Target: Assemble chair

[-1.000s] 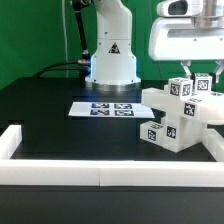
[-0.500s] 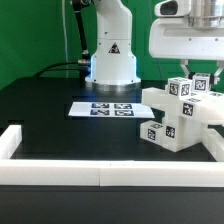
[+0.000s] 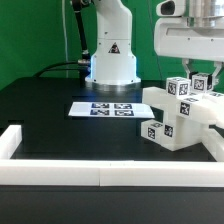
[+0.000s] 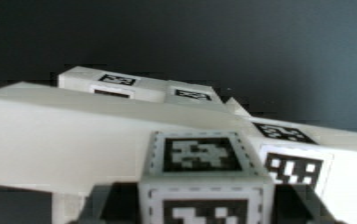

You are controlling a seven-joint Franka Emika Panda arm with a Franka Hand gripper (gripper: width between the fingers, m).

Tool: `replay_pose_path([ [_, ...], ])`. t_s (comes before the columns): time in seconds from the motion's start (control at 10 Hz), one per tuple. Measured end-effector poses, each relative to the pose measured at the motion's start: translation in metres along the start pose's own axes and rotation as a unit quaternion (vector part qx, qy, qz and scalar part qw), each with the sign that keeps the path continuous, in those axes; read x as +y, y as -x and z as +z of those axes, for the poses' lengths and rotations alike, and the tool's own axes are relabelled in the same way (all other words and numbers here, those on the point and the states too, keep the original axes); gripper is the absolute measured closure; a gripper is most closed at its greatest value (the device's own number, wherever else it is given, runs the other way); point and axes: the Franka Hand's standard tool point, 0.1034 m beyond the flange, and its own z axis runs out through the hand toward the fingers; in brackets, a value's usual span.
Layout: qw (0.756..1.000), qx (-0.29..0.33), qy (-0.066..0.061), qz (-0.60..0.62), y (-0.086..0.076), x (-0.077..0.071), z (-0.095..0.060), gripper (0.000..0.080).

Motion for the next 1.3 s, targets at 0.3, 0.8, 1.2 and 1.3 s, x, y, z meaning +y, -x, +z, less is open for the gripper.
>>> replay_pose_path([
  [0.3, 1.000, 0.000, 0.001, -0.013, 0.0005, 0.0002, 0.0001, 0.0274],
  [0.8, 0.983, 0.000, 0.006, -0.183, 0.0062, -0.0019, 0.0005, 0.0157],
  [1.2, 0.944, 0.000, 0.007, -0.328, 0.0057, -0.0017, 0.0014, 0.0151],
  [1.3, 0.927, 0.001, 0.009, -0.375, 0.0053, -0.0015, 0.0015, 0.0151],
])
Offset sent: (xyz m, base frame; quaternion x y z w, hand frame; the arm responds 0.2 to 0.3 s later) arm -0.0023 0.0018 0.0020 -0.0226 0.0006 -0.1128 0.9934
